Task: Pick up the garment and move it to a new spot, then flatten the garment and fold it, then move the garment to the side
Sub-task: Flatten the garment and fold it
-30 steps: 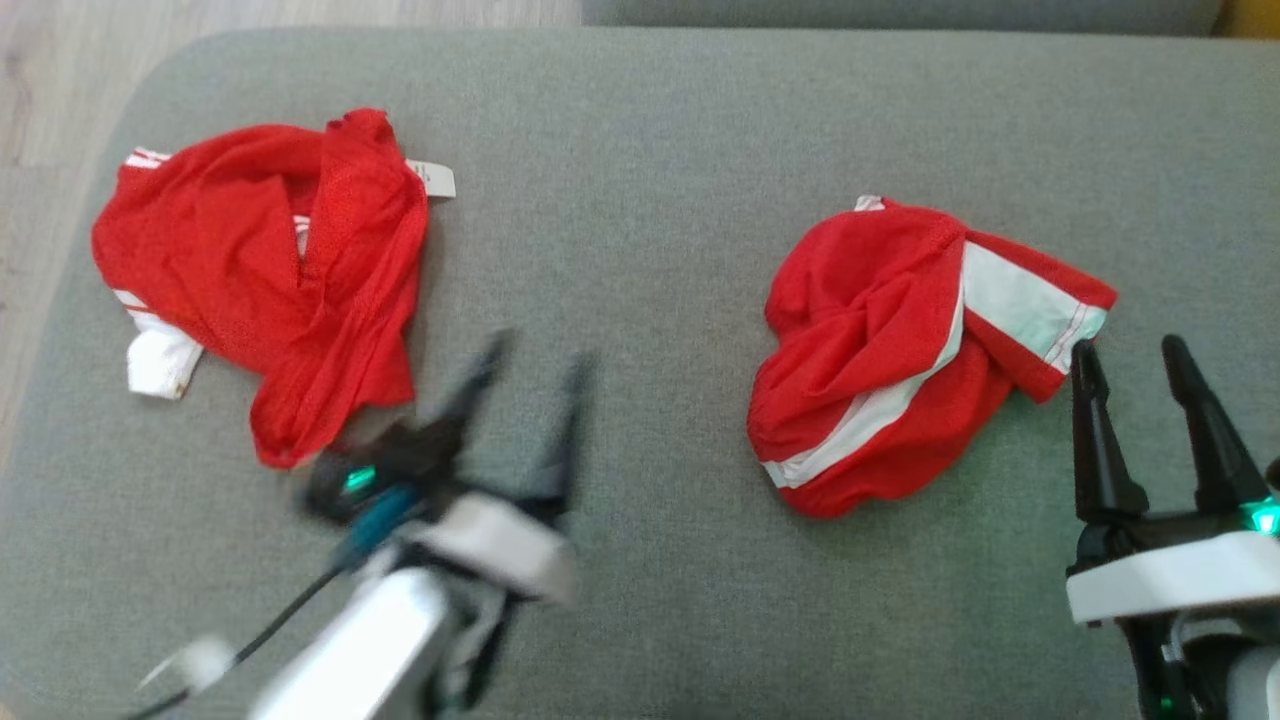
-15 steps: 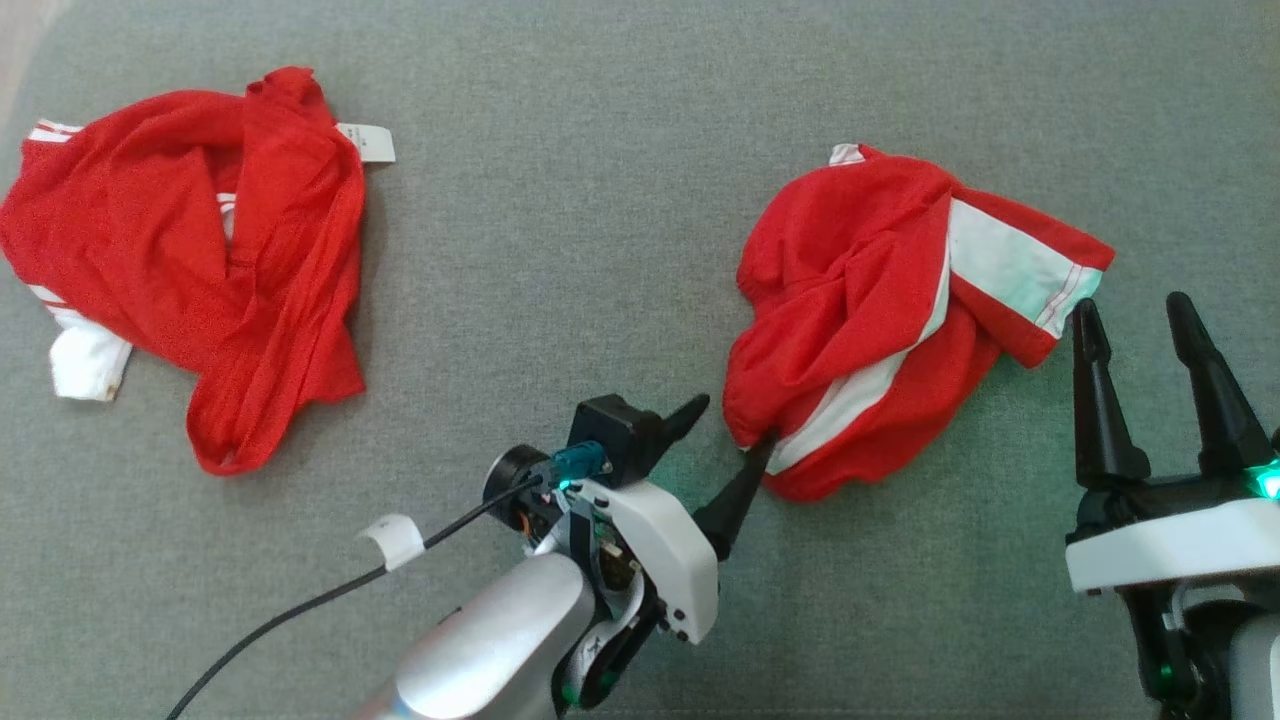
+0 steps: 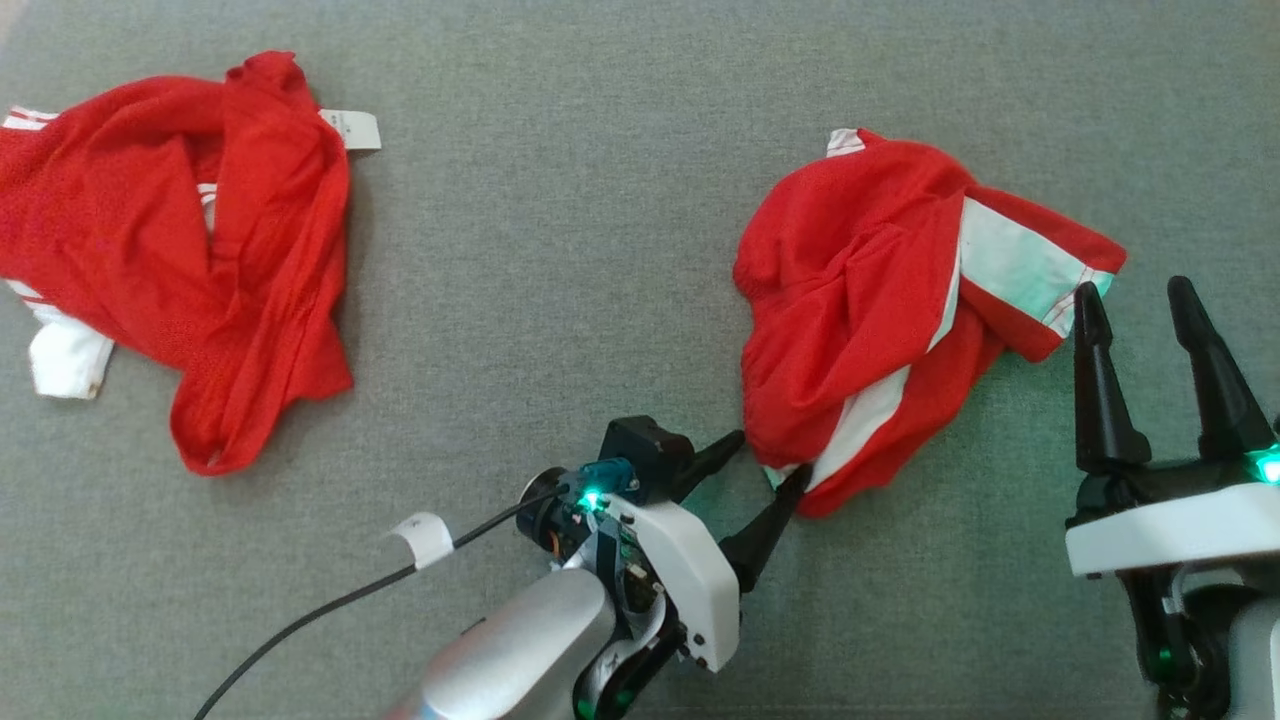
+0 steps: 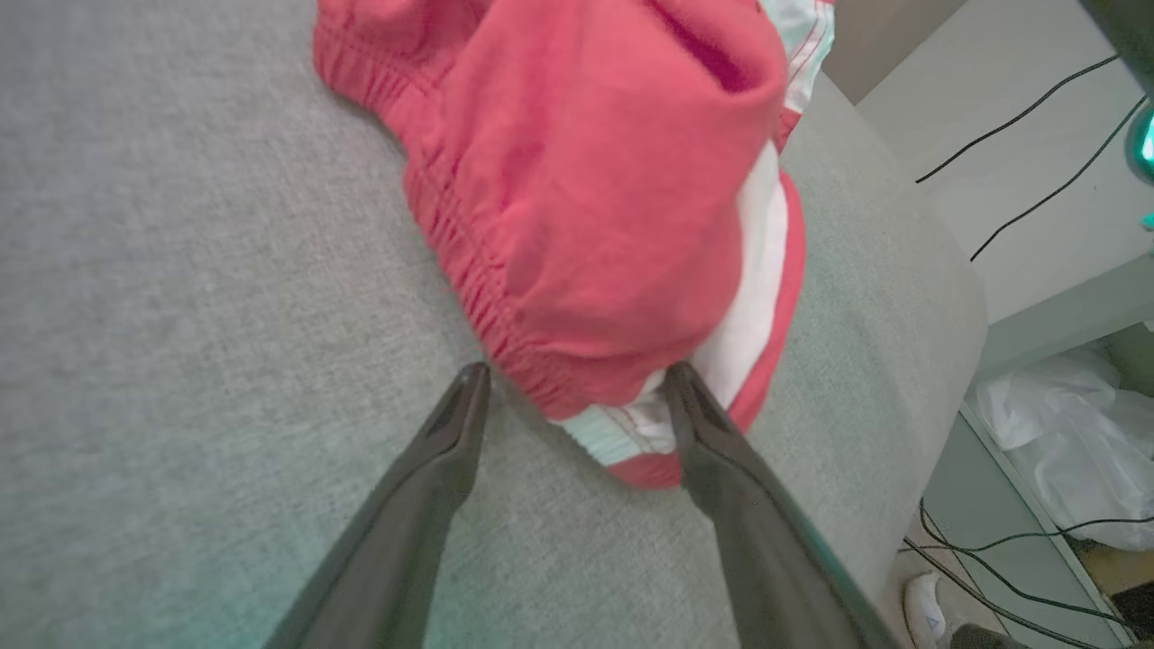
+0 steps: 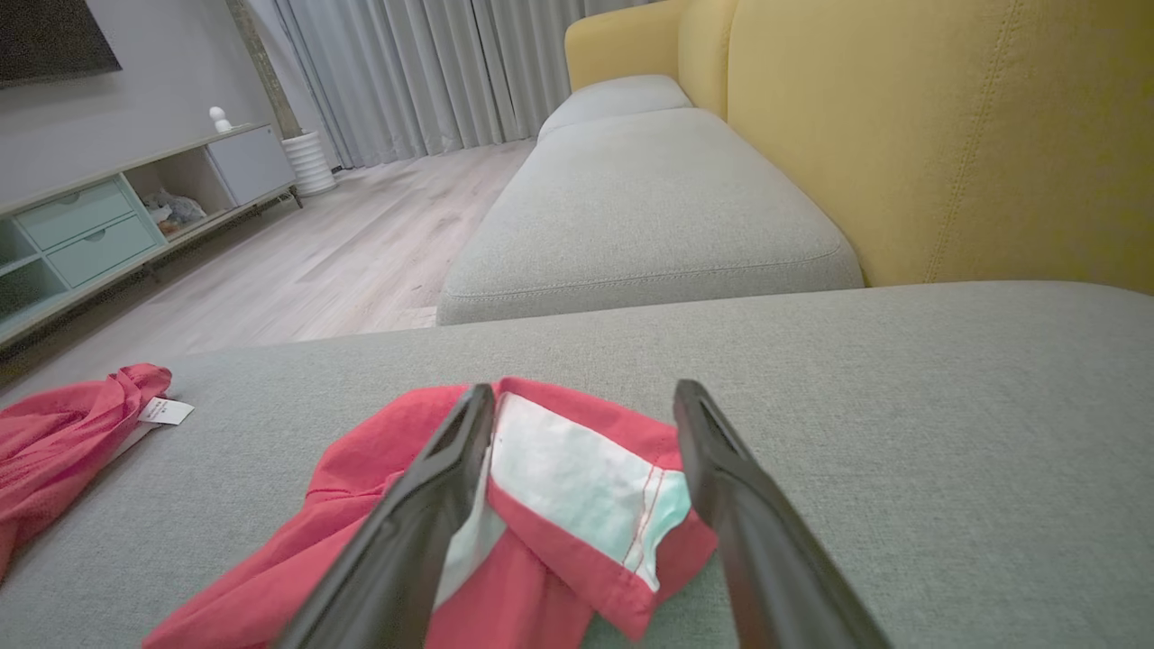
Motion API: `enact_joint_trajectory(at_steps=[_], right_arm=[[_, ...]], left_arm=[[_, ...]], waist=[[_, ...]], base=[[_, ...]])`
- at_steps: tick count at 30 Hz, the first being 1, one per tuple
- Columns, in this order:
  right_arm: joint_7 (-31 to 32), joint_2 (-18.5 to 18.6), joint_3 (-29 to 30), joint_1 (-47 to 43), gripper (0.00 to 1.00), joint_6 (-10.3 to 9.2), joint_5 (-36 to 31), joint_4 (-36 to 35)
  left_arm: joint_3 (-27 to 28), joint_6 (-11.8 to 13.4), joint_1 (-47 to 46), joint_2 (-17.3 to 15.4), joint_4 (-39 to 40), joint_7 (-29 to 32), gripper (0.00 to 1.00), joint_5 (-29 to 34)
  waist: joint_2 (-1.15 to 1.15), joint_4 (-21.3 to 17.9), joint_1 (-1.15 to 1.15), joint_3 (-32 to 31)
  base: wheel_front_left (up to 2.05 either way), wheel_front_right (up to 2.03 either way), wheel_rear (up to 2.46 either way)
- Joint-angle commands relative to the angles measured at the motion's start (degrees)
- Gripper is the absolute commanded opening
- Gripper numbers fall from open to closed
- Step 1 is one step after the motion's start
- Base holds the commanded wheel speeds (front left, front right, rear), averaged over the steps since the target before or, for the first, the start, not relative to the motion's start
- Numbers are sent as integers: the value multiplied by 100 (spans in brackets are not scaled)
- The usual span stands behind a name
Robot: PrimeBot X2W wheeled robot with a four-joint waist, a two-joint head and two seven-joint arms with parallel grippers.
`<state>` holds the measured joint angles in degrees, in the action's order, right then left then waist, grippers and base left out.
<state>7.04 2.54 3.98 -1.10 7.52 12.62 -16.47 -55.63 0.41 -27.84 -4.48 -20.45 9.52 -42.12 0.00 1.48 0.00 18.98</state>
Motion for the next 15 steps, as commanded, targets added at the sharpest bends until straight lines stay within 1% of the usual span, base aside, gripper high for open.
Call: enact_joint_trajectory(at_steps=[1, 6, 7, 8, 9, 10, 15], right_arm=[[-1, 34, -129, 184, 100, -3, 18, -168], [13, 34, -16, 251, 100, -3, -46, -89], [23, 34, 21, 266, 100, -3, -75, -59], [39, 34, 60, 280, 100, -3, -94, -23], [39, 34, 60, 280, 100, -3, -94, -23], [65, 34, 99, 294, 100, -3, -122, 17], [282, 142, 222, 380, 100, -3, -199, 349]], left_arm=[[93, -59, -186, 61, 79, 13, 100, -48], [72, -219, -244, 114, -192, 48, 100, -301], [60, -249, -264, 122, -256, 60, 77, -348], [37, -261, -304, 128, -319, 53, 10, -347], [37, -261, -304, 128, -319, 53, 10, -347], [11, -267, -343, 132, -380, 41, 0, -334], [-84, -288, -458, 146, -605, -61, 0, -309]], waist=[[0, -33, 0, 38], [0, -121, 0, 120], [0, -135, 0, 134], [0, -145, 0, 147], [0, -145, 0, 147], [0, -154, 0, 158], [0, -150, 0, 179]], base=[[0, 0, 0], [0, 0, 0], [0, 0, 0], [0, 0, 0], [0, 0, 0], [0, 0, 0], [0, 0, 0]])
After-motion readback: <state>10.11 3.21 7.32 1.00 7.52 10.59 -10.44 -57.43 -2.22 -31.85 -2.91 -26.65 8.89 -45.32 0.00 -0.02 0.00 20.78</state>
